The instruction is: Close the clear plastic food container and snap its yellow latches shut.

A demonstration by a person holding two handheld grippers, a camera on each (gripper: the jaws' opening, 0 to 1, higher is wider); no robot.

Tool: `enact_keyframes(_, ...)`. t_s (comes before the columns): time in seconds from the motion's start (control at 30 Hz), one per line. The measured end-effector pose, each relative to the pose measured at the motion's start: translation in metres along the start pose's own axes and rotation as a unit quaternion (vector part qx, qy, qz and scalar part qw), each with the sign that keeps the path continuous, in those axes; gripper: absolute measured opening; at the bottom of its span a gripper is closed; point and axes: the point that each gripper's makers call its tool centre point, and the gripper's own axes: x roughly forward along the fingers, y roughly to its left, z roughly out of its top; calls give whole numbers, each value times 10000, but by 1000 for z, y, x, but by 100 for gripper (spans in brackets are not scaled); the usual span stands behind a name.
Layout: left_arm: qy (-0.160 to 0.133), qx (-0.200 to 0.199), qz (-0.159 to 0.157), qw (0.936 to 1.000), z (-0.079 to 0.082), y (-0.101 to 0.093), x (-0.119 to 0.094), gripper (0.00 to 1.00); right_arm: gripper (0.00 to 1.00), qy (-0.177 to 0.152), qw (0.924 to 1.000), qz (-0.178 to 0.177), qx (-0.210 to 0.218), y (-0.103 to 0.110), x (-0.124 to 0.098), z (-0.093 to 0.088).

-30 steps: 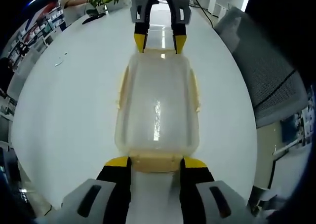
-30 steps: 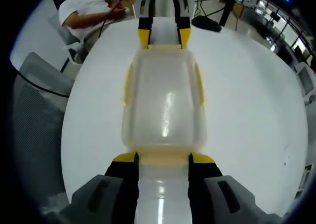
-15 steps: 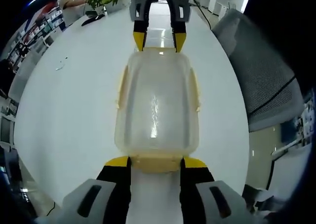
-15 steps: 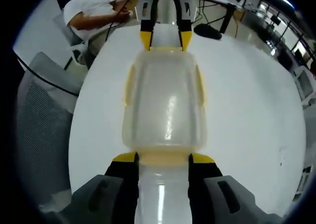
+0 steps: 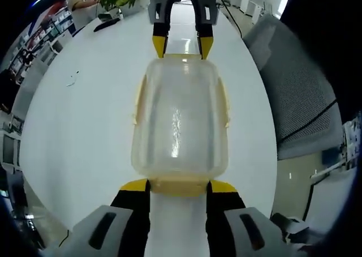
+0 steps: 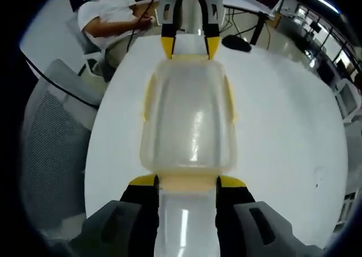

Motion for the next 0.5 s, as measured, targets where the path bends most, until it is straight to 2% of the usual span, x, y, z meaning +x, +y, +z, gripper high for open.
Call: enact_keyframes(0.5,-26,105,119,9999,42,5,-6,32,35,-6,10000,-82,1,-3,-31,-26)
